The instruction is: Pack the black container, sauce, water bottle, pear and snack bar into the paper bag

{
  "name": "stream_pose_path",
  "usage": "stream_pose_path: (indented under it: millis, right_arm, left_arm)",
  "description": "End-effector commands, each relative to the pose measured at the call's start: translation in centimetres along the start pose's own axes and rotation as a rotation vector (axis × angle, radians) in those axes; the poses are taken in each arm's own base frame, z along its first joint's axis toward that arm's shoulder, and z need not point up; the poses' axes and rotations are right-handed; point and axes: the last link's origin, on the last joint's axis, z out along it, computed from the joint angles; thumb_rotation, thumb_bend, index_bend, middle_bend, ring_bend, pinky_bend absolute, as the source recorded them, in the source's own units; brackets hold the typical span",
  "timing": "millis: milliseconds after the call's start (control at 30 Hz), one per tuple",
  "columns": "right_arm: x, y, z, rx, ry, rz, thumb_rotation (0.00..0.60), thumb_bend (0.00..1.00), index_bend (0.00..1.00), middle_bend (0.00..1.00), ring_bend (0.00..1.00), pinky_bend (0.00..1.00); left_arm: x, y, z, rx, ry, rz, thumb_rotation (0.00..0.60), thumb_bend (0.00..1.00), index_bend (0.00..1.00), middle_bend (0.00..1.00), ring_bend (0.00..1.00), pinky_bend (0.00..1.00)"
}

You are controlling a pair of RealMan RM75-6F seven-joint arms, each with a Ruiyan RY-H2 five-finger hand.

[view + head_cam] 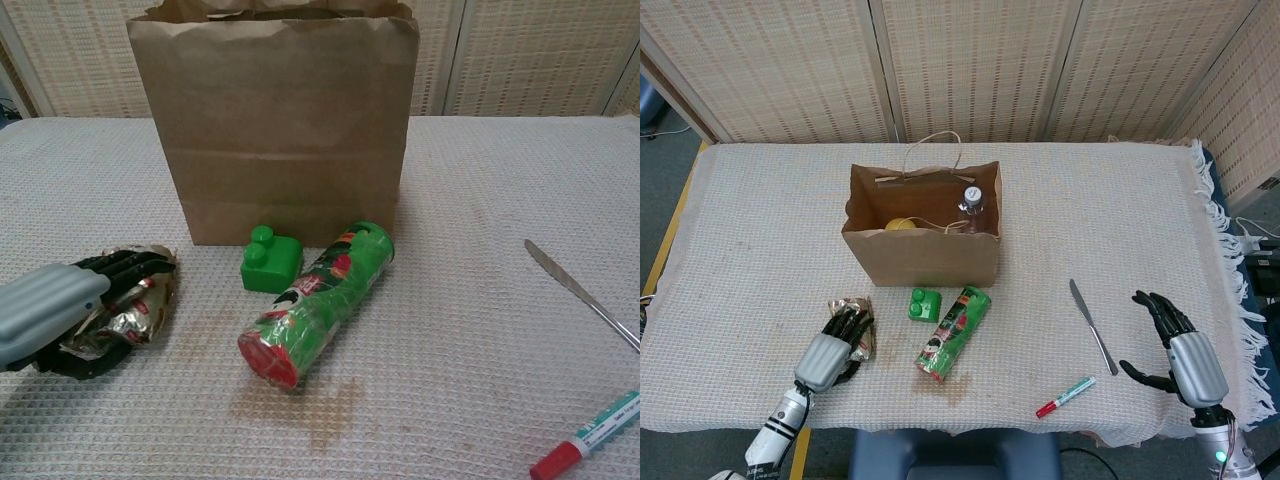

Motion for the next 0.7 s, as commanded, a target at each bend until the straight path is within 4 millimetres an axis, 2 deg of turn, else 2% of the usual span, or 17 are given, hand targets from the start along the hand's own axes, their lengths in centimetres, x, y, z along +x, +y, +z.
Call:
stream_pose_path:
  millis: [33,100,200,333,433,567,700]
  right_arm:
    - [0.0,0.0,0.0,0.001,0.0,0.002,0.6,0.06,0.04,0.15,0.07,0.2]
    - [0.0,0.0,-0.1,0.002,-0.001,0.003,0.6,0.06,0.04,0.15,0.07,0.2]
    - [0.0,-0.1,-0.1,0.003,0.001,0.004,0.6,0.06,0.04,0.15,0.07,0.2]
    - [0.0,-0.1,-0.2,0.006,0.001,0.004,0.6,0.06,0.04,0.15,0.07,0.2]
    - [0.1,-0.1,-0.2,0.008,0.003,0.004,0.6,0.06,0.04,0.15,0.07,0.2]
    - [0.1,-0.1,-0.2,0.006,0.002,0.005,0.6,0.06,0.04,0.15,0.07,0.2]
    - [0.0,-0.1,-0.2,0.007,0.0,0.005,0.6,0.06,0.04,0.15,0.07,0.2]
  left_arm:
    - [0.2,-0.3,0.3,0.023,0.039,0.005,0.6,0.73,0.54,0.49,0.49,0.67]
    - [0.4,-0.5,0.2,0.037,0.068,0.013,0.6,0.76,0.64,0.63,0.6,0.77]
    - [0.8,-1.0,0.1,0.066,0.101,0.003,0.6,0.77,0.73,0.72,0.69,0.84]
    - [1.7,-2.1,0.0,0.119,0.152,-0.027,0.6,0.77,0.73,0.75,0.71,0.86]
    - [3.2,-3.1,0.0,0.177,0.226,-0.082,0.6,0.77,0.73,0.75,0.71,0.86]
    - [6.1,-5.1,0.1,0.279,0.35,-0.174,0.6,0.78,0.73,0.75,0.71,0.86]
    - [9.3,-7.4,0.1,0.403,0.475,-0.338,0.6,0.78,0.73,0.75,0.72,0.86]
